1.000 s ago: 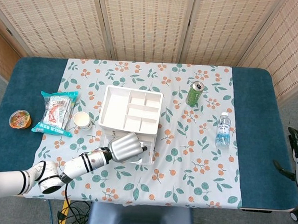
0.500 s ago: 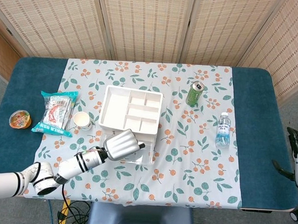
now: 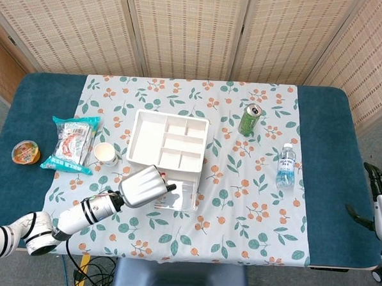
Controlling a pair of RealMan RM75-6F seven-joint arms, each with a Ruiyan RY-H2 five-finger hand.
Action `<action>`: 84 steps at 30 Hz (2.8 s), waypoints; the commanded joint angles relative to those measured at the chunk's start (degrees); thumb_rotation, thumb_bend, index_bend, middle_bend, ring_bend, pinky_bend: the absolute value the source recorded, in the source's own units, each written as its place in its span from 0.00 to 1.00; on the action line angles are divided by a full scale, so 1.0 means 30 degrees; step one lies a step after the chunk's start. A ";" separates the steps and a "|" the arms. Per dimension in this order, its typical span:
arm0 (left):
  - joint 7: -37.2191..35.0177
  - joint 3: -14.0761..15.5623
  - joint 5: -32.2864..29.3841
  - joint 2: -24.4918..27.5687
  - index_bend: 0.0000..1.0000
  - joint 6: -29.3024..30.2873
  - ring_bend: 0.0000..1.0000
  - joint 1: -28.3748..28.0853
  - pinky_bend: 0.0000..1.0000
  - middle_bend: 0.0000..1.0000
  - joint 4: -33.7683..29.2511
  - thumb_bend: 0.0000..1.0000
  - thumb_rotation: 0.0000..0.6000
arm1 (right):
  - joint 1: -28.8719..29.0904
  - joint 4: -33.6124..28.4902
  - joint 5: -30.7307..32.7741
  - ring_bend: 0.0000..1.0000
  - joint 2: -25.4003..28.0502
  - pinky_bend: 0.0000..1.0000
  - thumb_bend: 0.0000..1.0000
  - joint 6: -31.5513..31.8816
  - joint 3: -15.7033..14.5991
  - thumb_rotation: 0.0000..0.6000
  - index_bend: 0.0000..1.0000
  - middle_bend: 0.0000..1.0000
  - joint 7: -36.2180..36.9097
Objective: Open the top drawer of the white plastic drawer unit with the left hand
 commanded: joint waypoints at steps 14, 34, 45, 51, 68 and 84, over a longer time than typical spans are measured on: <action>-0.0428 0.0306 -0.0262 0.1957 0.52 0.1984 1.00 0.2167 1.00 1.00 -0.1206 0.41 1.00 | 0.0067 0.0085 -0.0055 0.09 -0.0081 0.01 0.22 -0.0042 0.0005 1.00 0.05 0.12 0.0092; -0.0570 0.0456 -0.0926 0.3780 0.52 0.3924 1.00 0.4991 1.00 1.00 -0.1503 0.41 1.00 | 0.0264 0.0041 -0.0141 0.09 -0.0181 0.01 0.22 -0.0222 -0.0004 1.00 0.05 0.12 -0.0007; -0.0066 0.0407 -0.2037 0.4150 0.52 0.3665 1.00 0.6015 1.00 1.00 -0.1277 0.41 1.00 | 0.0279 0.0145 -0.0160 0.09 -0.0252 0.01 0.22 -0.0261 -0.0053 1.00 0.05 0.12 0.0110; 0.0449 0.0730 -0.2103 0.3975 0.52 0.2893 1.00 0.6221 1.00 1.00 -0.1142 0.41 1.00 | 0.0302 0.0144 -0.0213 0.09 -0.0274 0.01 0.22 -0.0266 -0.0074 1.00 0.05 0.12 0.0112; -0.0007 0.1491 -0.1136 0.1792 0.52 0.1931 1.00 0.6489 1.00 1.00 0.1038 0.41 1.00 | 0.0328 0.0074 -0.0219 0.09 -0.0294 0.01 0.22 -0.0323 -0.0131 1.00 0.05 0.12 -0.0008; -0.1076 0.1961 -0.0933 0.0345 0.52 0.1615 1.00 0.6885 1.00 1.00 0.2659 0.42 1.00 | 0.0406 -0.0104 -0.0286 0.09 -0.0309 0.01 0.22 -0.0341 -0.0142 1.00 0.05 0.12 -0.0260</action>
